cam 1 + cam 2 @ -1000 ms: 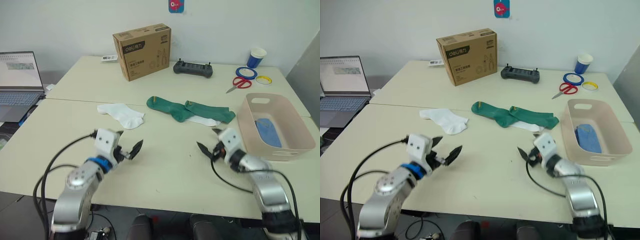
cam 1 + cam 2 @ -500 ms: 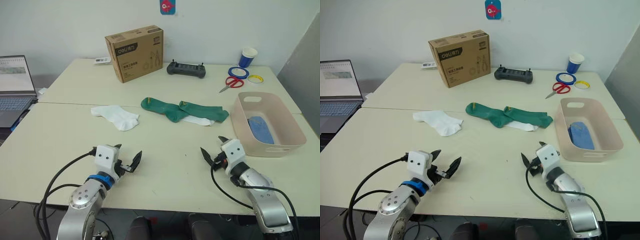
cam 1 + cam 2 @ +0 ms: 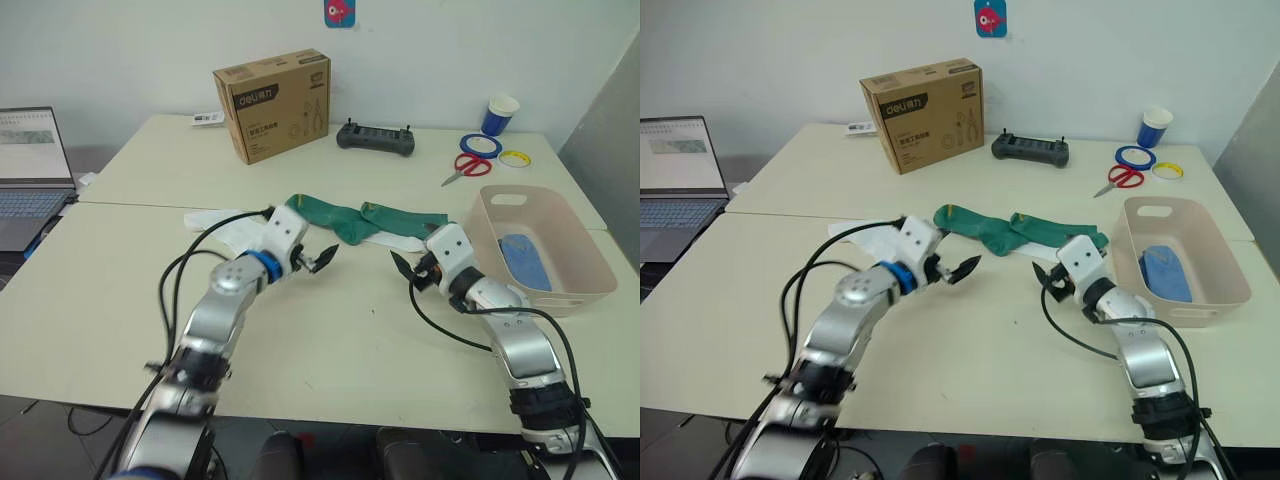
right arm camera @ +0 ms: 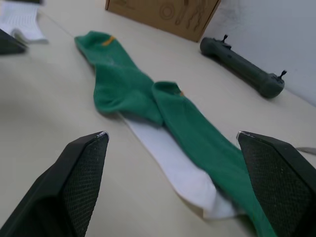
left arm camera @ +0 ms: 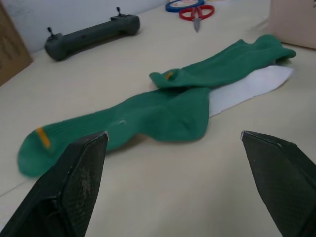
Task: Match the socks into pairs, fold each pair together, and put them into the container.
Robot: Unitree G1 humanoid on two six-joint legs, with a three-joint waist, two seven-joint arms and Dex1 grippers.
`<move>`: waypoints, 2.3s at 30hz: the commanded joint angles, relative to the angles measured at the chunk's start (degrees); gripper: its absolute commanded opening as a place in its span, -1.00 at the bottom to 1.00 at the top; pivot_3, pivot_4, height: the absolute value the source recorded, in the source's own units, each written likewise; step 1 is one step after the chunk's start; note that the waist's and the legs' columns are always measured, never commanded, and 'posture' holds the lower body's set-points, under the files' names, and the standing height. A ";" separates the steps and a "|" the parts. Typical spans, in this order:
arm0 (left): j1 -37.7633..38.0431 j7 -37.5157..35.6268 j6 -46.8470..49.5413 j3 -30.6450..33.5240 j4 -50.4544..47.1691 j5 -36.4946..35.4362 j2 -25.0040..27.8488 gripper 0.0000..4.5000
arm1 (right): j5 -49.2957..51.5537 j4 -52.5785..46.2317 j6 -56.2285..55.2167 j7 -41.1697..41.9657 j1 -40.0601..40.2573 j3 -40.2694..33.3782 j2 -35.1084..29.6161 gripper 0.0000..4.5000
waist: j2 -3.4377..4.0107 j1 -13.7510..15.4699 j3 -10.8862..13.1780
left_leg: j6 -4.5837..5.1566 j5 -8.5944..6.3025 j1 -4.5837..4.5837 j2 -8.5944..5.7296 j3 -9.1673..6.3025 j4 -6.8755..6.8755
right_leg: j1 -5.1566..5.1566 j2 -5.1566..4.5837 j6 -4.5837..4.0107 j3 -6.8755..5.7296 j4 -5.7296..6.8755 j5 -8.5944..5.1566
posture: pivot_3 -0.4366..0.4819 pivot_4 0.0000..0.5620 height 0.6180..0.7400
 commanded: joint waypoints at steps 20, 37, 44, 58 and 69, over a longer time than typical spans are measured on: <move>-24.59 2.67 -23.79 0.08 50.53 10.80 -9.58 -0.30 | -0.70 -7.71 4.03 -5.50 5.35 -3.47 -0.75 1.00 | -0.01 0.46 0.01 | 0.02 -0.01 -0.31 -0.03 -0.11 0.00 | -0.12 0.00 0.10 -0.12 -0.27 0.05 | -0.05 -0.47 1.00; -2.02 -8.27 -22.39 0.29 9.54 8.36 4.02 -0.99 | 1.24 -3.91 2.09 -3.07 2.49 -2.50 -0.13 1.00 | 0.03 0.01 0.01 | -0.02 0.01 -0.26 0.05 -0.07 -0.04 | -0.13 -0.01 0.08 -0.10 -0.15 0.06 | -0.05 -0.47 1.00; 16.32 -23.96 12.23 -4.26 -36.84 -7.28 15.26 -0.99 | 2.48 -1.02 0.21 -0.80 1.51 -3.71 -2.73 1.00 | 0.04 0.76 0.02 | -0.03 0.02 -0.26 0.04 -0.04 0.04 | -0.14 -0.13 0.03 -0.19 0.02 0.03 | -0.05 -0.47 1.00; 12.94 -28.55 33.34 -9.09 -43.38 -20.11 15.55 -0.03 | 3.96 1.86 -1.95 2.82 1.20 -6.01 -7.35 1.00 | 0.03 -0.30 0.00 | 0.00 0.01 0.03 0.14 -0.12 0.03 | -0.06 0.15 0.07 -0.04 0.18 -0.05 | -0.05 -0.47 1.00; 9.83 -19.01 13.06 5.03 -14.11 -11.90 17.28 0.69 | 32.32 -21.61 27.23 20.65 16.66 -10.16 -16.53 1.00 | 0.03 -0.16 0.00 | 0.01 0.00 0.02 0.13 -0.13 0.01 | -0.03 0.12 0.14 -0.04 0.14 -0.20 | -0.05 -0.47 1.00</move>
